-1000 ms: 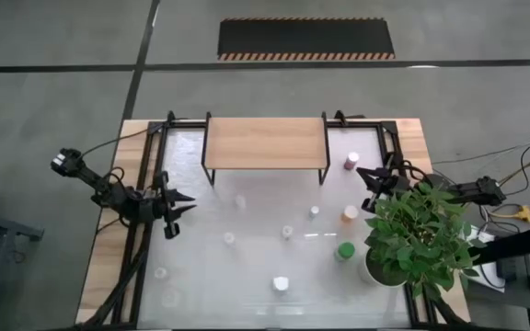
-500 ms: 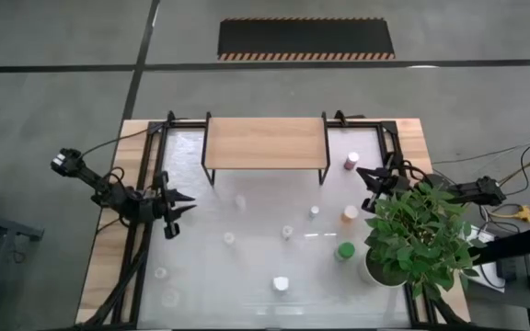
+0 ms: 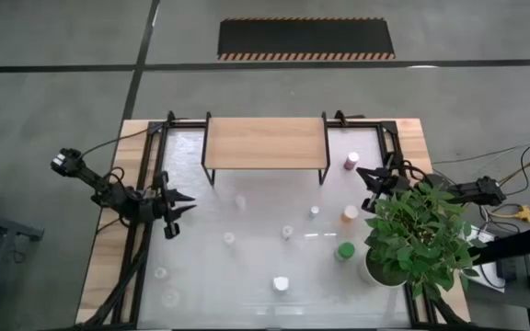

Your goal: Pick and place medicine bottles onto shelf by color

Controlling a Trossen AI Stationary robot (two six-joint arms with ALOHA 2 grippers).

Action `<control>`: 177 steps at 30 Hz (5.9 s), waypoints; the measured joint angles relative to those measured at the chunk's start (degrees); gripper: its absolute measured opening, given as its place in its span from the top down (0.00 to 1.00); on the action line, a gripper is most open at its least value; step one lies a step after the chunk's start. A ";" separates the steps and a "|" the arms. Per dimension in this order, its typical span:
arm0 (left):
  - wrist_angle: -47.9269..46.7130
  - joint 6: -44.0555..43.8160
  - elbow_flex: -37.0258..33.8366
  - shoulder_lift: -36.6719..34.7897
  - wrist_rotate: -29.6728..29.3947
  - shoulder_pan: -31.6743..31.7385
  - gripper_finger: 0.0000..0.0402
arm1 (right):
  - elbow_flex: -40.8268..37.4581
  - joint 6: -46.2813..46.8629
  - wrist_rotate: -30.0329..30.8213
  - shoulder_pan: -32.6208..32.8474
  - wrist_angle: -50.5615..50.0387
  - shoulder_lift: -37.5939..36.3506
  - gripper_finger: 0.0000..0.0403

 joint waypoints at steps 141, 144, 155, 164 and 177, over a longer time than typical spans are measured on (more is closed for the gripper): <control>28.57 -8.98 0.13 -0.13 -2.12 0.01 0.86 | 56.96 29.04 -7.36 -4.66 -40.85 58.11 0.98; 28.57 -8.98 0.13 -0.13 -2.12 0.01 0.86 | 61.36 28.14 -11.03 -5.06 -45.32 61.66 0.98; 28.57 -8.98 0.13 -0.13 -2.12 0.01 0.86 | 72.94 33.56 -18.18 -6.14 -69.16 73.97 0.79; 28.57 -9.00 0.13 -0.13 -2.12 0.01 0.86 | 68.79 34.87 -23.51 -5.10 -77.71 76.19 0.50; 28.57 -9.00 0.07 -0.15 -2.12 -0.01 0.86 | 56.18 33.75 -23.04 -4.48 -66.64 76.08 0.43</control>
